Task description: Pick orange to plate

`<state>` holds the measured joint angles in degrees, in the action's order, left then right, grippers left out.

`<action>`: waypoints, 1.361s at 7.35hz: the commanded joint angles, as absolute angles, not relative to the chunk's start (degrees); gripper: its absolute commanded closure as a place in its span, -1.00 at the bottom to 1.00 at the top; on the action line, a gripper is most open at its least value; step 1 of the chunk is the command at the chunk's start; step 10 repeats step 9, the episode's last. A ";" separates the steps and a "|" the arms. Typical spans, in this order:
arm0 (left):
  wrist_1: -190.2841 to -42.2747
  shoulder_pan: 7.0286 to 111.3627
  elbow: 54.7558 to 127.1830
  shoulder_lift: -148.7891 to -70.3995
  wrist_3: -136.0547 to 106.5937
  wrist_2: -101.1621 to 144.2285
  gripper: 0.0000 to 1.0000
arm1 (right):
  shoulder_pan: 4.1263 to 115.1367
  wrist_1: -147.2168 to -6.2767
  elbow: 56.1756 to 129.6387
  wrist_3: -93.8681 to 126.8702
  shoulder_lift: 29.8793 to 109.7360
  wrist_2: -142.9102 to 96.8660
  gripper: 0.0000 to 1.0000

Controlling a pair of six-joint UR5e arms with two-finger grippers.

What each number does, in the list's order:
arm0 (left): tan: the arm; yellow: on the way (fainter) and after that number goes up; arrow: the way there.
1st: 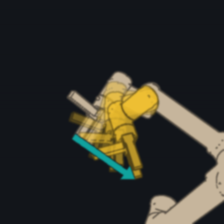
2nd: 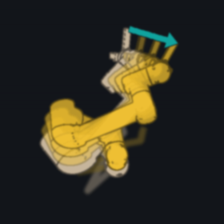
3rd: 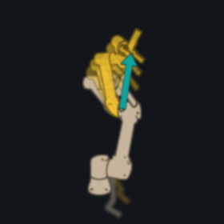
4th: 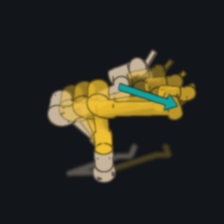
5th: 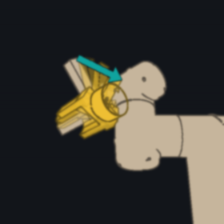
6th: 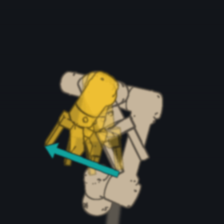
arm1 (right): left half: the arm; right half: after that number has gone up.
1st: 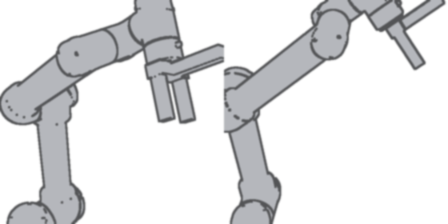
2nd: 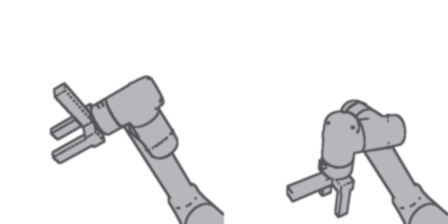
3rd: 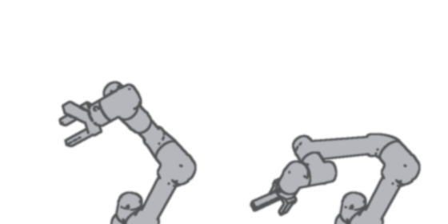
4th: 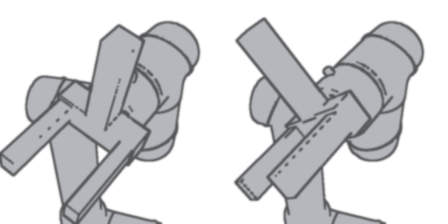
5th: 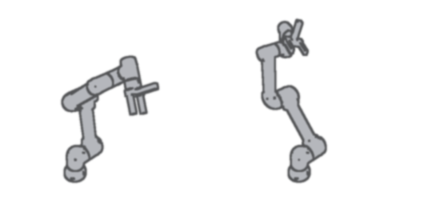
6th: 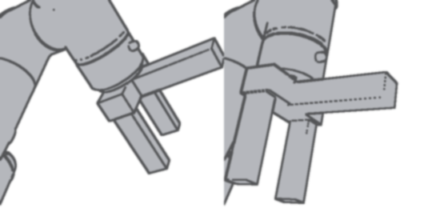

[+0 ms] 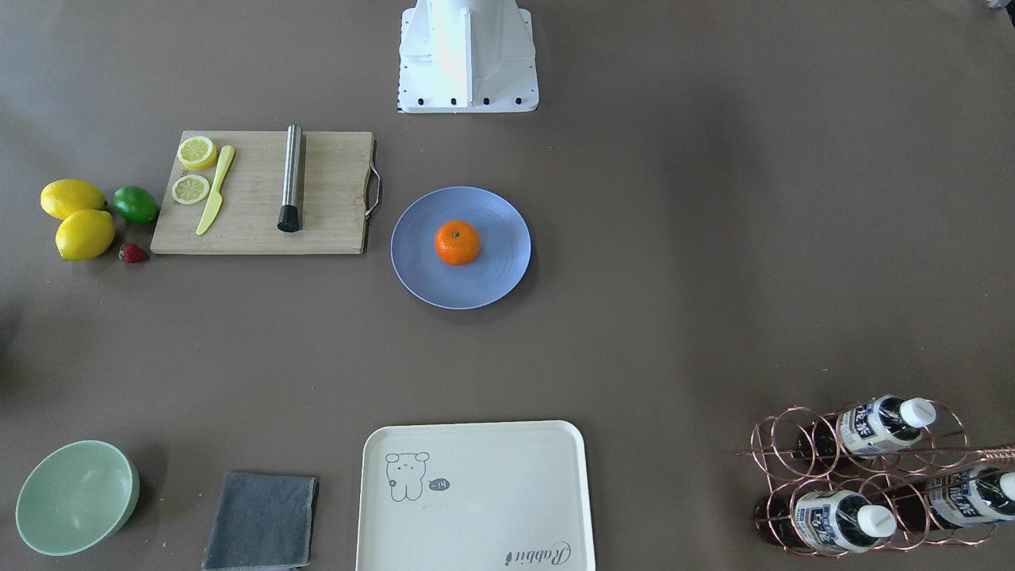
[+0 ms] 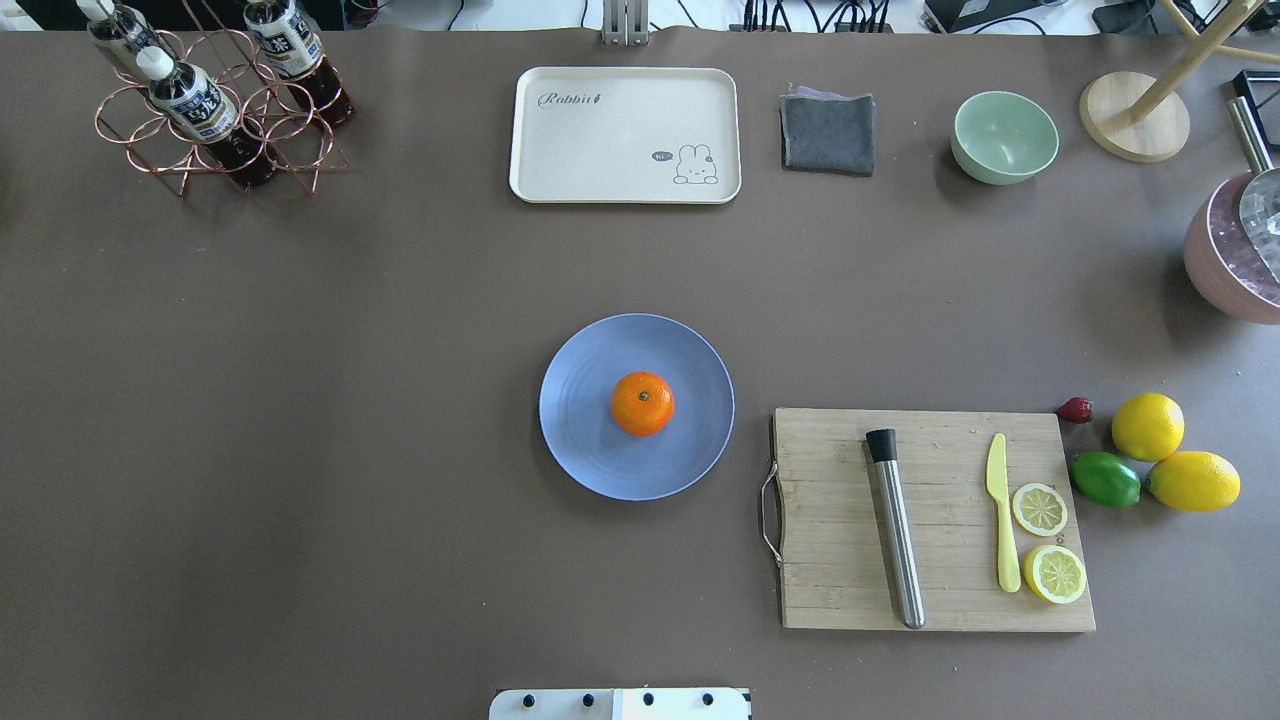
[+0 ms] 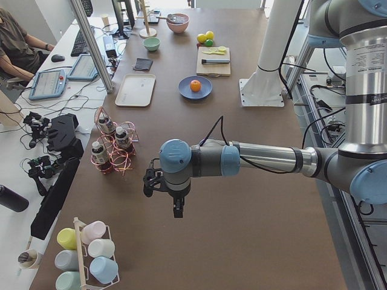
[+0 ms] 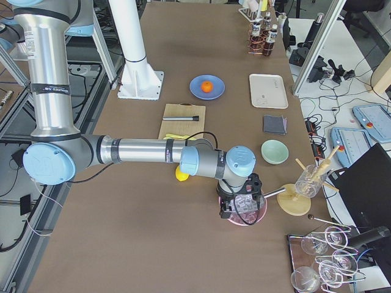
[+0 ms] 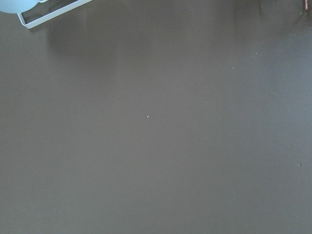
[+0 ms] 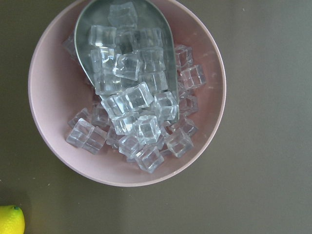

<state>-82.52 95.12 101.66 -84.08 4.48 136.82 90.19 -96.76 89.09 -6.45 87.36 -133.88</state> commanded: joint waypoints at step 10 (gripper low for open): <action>-84.11 95.01 101.43 -84.29 4.48 136.76 -0.95 | 90.18 -96.77 89.38 -6.42 87.45 -134.21 -1.00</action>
